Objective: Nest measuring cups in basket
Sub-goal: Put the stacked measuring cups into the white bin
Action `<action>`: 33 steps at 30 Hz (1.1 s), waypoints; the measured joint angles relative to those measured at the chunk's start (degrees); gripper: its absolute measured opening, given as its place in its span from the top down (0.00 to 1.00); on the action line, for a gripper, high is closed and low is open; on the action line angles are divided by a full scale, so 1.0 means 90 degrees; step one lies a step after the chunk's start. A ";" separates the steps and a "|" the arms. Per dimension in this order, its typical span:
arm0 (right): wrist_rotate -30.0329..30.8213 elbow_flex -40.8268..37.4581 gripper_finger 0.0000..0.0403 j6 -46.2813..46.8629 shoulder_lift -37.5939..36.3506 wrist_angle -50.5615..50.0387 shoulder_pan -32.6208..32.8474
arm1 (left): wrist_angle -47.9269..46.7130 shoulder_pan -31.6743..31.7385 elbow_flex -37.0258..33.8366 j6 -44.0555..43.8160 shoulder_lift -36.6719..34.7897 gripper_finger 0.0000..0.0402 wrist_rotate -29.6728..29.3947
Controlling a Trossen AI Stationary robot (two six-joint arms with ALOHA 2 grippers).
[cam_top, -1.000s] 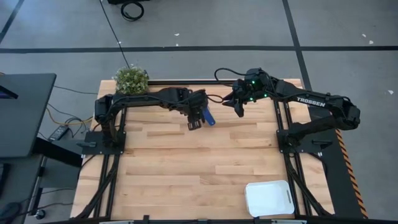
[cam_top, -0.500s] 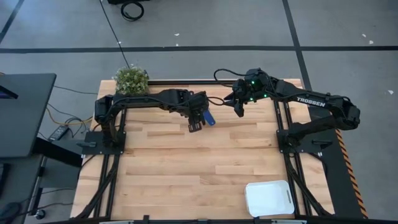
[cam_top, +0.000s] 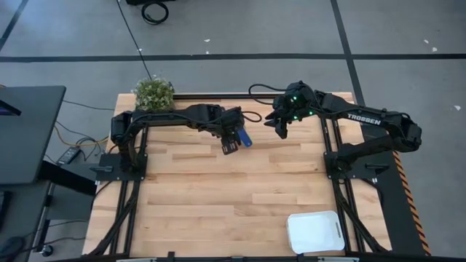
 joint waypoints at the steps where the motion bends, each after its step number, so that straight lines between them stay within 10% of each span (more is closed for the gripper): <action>1: 0.0000 0.0000 0.64 0.0000 0.0002 0.0000 0.0000 | -0.0040 0.0000 0.0000 -0.0042 0.0000 0.60 0.0000; 9: -0.0029 0.0000 0.68 0.0070 0.0002 0.0000 0.0012 | -0.0606 0.0002 -0.0002 -0.0754 0.0000 0.63 -0.0004; 20: -0.0010 0.0000 0.89 0.0073 0.0002 0.0000 0.0012 | -0.1293 0.0005 -0.0002 -0.1064 0.0000 0.98 -0.0005; 33: -0.0370 0.0002 0.98 0.0238 0.1030 0.0234 -0.0019 | -0.1353 0.0154 -0.0002 -0.1609 -0.0059 1.00 -0.0202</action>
